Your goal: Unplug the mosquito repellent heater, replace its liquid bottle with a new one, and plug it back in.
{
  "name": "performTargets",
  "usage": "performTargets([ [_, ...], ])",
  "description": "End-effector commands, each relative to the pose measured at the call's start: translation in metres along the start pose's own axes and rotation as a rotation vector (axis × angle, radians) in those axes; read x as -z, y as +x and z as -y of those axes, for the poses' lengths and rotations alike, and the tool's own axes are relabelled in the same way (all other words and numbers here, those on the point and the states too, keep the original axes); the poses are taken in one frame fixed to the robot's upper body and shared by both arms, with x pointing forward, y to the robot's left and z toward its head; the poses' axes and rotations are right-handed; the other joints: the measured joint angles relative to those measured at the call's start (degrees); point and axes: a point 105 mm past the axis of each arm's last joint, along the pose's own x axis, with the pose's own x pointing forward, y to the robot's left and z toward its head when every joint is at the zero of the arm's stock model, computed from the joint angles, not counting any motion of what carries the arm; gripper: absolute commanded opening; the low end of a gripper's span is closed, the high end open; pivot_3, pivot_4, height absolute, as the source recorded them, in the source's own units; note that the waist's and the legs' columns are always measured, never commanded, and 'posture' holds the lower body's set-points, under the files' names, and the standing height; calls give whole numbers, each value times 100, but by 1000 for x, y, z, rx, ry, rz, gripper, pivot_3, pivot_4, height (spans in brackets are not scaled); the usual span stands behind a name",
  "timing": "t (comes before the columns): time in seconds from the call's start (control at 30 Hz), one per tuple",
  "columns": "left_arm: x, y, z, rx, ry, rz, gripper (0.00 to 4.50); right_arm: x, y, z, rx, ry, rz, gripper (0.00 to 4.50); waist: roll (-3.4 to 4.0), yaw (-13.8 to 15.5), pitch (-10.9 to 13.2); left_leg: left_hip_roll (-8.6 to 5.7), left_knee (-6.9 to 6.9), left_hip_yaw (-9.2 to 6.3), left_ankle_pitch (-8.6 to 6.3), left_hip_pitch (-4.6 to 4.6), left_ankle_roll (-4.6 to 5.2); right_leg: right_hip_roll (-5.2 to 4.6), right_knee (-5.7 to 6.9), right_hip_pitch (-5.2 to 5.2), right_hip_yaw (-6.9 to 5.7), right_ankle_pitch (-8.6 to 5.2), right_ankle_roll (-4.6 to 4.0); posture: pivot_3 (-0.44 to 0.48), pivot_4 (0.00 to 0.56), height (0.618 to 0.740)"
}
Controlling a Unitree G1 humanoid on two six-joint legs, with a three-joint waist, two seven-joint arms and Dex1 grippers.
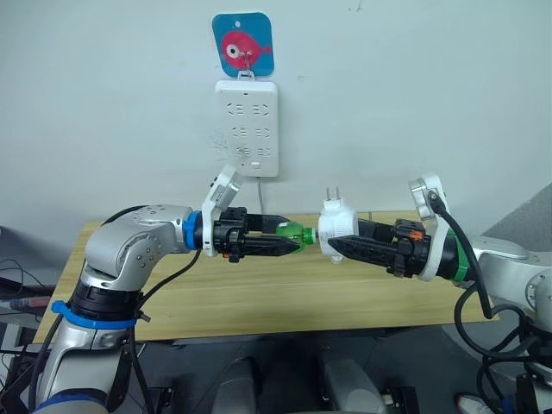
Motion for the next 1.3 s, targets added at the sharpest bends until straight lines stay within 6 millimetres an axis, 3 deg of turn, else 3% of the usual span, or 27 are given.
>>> performTargets([
  [0.03,-3,7,9,46,64,-12,2415,-1,4,-18,-95,-20,-4,2973,0,0,0,0,0,0,0,0,0,0,0,0,0,0,0,-194,162,723],
  [0.27,-1,9,4,21,96,-12,2415,1,5,-29,-157,-18,-32,2973,0,6,0,0,1,0,0,0,0,0,0,0,0,0,0,-191,163,723],
  [0.77,-4,10,18,88,97,-12,2415,4,7,-7,-42,-35,-42,2973,-1,10,0,1,5,-1,0,0,0,0,1,1,0,0,0,-187,162,723],
  [1.13,7,19,18,93,173,-58,2415,5,16,-16,-62,-54,-78,2973,0,7,0,1,5,-1,0,0,0,0,1,1,1,1,0,-188,163,723],
  [1.3,3,29,12,66,194,3,2415,12,23,-21,-67,-20,-132,2973,-1,13,0,0,8,-1,0,-1,1,-2,1,2,1,1,0,-189,167,723],
])
